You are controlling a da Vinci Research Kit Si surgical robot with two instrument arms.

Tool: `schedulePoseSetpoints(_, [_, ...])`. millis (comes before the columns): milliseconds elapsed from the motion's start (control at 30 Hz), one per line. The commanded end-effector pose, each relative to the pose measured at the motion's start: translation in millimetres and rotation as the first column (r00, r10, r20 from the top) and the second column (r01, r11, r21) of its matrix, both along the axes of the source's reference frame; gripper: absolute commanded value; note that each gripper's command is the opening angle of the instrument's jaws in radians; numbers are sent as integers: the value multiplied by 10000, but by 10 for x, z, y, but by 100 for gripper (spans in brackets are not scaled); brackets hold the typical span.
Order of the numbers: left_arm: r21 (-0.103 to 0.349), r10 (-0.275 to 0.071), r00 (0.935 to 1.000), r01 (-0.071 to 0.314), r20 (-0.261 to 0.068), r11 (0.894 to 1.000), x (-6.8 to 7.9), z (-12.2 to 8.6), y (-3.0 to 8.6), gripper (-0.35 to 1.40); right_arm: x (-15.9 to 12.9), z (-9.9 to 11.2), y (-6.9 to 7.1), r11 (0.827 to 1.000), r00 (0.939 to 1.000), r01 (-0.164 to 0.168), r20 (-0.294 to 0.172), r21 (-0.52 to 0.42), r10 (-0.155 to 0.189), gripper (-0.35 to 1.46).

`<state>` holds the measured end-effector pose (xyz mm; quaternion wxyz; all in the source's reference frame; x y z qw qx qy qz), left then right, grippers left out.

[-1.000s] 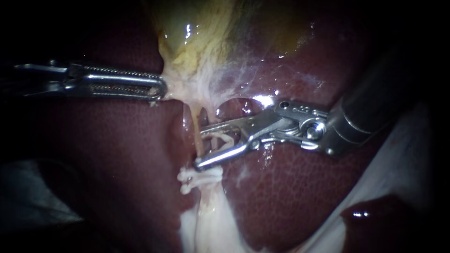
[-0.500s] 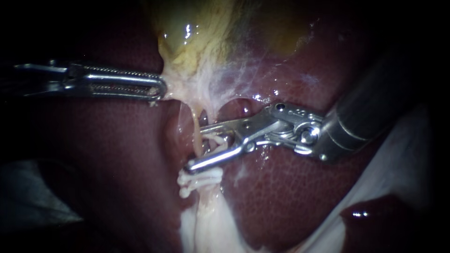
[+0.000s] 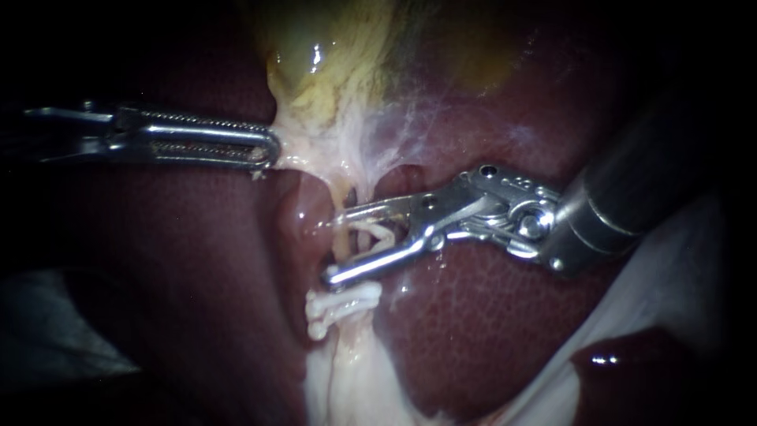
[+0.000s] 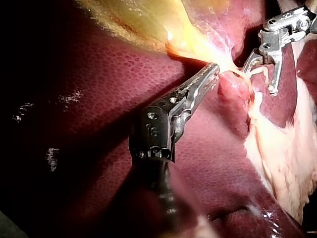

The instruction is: Clipping third clip left tube

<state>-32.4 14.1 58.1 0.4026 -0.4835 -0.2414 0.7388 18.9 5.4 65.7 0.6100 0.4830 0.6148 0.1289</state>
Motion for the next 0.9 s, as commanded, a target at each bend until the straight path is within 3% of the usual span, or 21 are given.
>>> schedulePoseSetpoints(33, [1, 0, 10000, 0, 0, 10000, 0, 0, 0, -35, 0, -1, -1, 10000, 10000, 32, -29, 55, -32, 45])
schedulePoseSetpoints(333, [1, -3, 10000, 3, -1, 10000, -1, 1, 0, -35, 1, -4, -6, 9980, 9994, 218, -298, 585, -201, 45])
schedulePoseSetpoints(733, [-7, -12, 10000, 12, -8, 10000, -3, 4, 2, -35, 12, -1, -17, 9931, 9943, 739, -831, 913, -663, 45])
schedulePoseSetpoints(900, [-9, -13, 10000, 13, -9, 10000, -4, 5, 2, -35, 14, -6, -21, 9934, 9946, 676, -853, 926, -598, 45])
